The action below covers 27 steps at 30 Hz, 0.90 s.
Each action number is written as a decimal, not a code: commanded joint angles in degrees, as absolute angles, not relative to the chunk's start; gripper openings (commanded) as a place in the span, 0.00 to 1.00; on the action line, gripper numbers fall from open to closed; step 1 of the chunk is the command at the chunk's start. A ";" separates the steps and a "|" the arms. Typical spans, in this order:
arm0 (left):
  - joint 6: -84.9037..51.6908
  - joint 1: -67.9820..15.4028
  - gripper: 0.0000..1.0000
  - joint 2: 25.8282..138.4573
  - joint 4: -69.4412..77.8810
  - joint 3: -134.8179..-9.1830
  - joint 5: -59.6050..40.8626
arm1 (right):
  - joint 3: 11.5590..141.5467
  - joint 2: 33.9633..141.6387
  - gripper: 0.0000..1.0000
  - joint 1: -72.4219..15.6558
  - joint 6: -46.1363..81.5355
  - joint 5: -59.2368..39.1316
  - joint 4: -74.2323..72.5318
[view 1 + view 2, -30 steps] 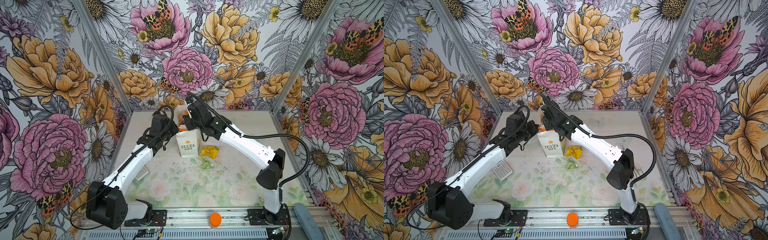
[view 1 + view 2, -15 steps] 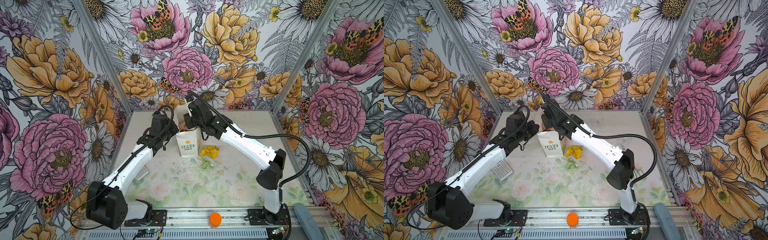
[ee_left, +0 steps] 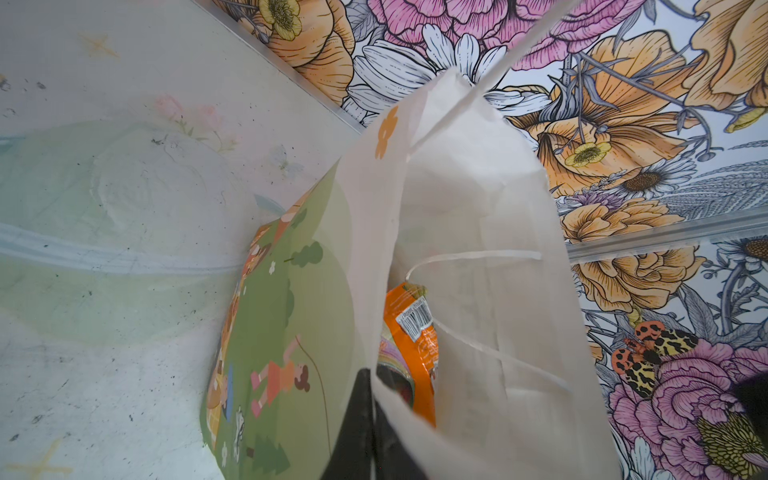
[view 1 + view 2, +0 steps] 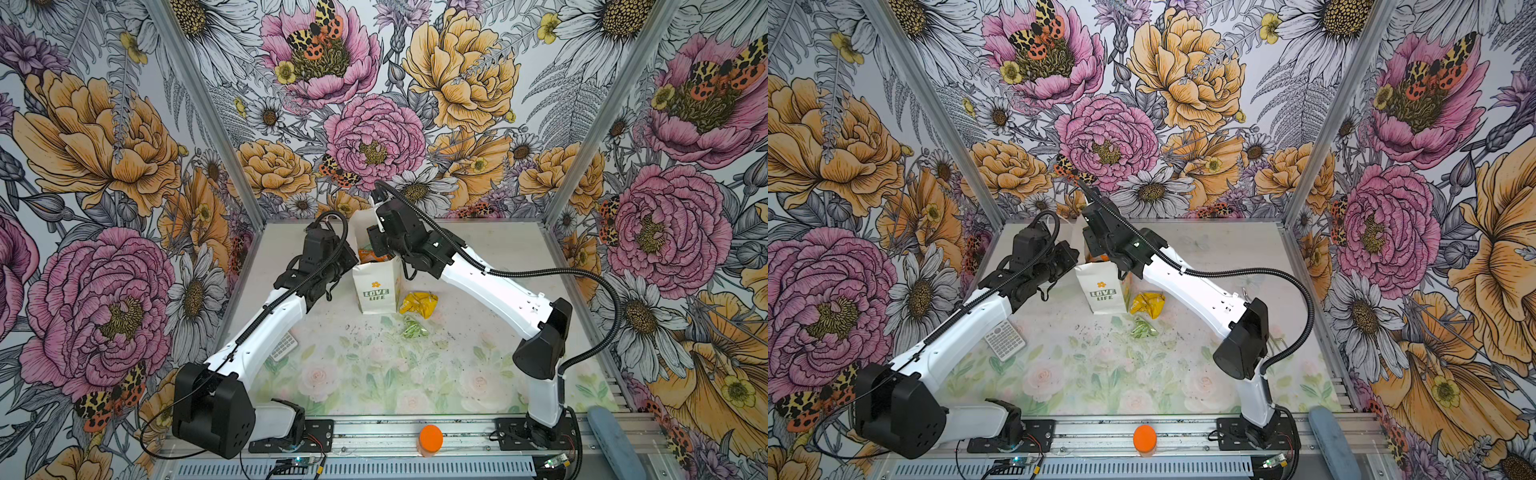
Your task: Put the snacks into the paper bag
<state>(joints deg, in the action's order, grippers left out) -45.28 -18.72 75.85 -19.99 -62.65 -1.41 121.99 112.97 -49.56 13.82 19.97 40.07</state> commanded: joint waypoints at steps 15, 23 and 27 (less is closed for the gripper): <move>-44.12 -17.81 0.00 75.33 -21.71 -61.46 -2.33 | 122.22 112.16 0.53 -49.92 14.27 21.73 39.16; -44.32 -10.07 0.00 71.95 -21.67 -56.35 -5.49 | 118.91 109.89 0.54 -49.92 14.18 23.93 39.02; -43.34 -9.16 0.00 71.41 -22.28 -55.98 -5.30 | 116.67 109.10 0.55 -49.92 14.73 25.42 39.02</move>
<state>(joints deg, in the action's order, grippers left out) -45.04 -9.65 71.48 -19.40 -57.30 -5.21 117.97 112.05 -49.56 14.04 22.96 40.07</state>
